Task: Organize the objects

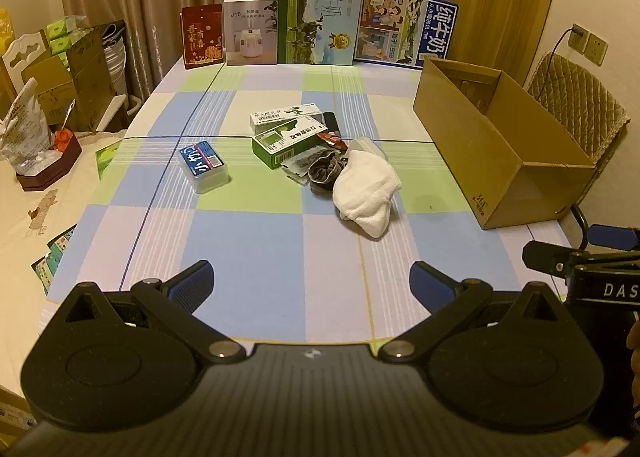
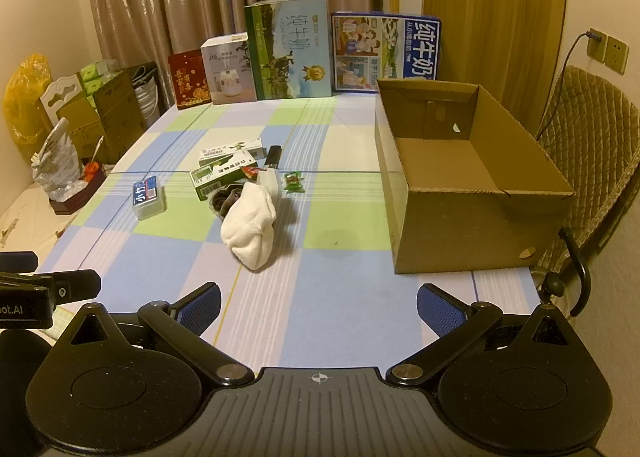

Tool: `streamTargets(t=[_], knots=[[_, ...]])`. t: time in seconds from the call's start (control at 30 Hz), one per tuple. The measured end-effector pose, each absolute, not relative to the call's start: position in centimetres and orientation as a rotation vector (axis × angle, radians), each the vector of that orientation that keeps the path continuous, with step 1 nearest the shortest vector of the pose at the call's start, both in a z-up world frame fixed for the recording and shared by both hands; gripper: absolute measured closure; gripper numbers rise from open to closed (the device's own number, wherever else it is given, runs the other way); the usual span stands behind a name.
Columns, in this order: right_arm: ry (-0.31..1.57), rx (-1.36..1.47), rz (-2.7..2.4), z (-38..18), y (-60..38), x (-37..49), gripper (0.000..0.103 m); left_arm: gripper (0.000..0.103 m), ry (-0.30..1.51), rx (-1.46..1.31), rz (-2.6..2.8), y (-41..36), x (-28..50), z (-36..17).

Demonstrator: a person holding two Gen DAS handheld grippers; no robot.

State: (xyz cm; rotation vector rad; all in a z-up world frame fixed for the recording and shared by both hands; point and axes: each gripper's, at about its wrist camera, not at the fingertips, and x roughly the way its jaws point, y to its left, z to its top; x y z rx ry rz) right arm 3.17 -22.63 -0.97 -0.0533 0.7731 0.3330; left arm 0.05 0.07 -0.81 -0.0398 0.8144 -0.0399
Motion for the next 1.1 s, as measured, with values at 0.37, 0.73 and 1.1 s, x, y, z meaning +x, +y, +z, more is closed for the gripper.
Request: streamTargets(t=[0.37,0.73,1.1], knots=[[0.774,-0.052,0.334,-1.2,-22.7,3.1,0.002,0.001,0.818,-0.041,-0.039,0.1,-0.1,-0.9],[0.781,-0.052,0.334,-1.8,-22.7,3.0,0.002,0.001,0.826,-0.076,0.036,0.4,0.1,-1.2],[0.803,-0.052,0.334,-2.3,-22.6,3.6,0.002,0.001,0.846,-0.086,0.038,0.7,0.5,-1.6]])
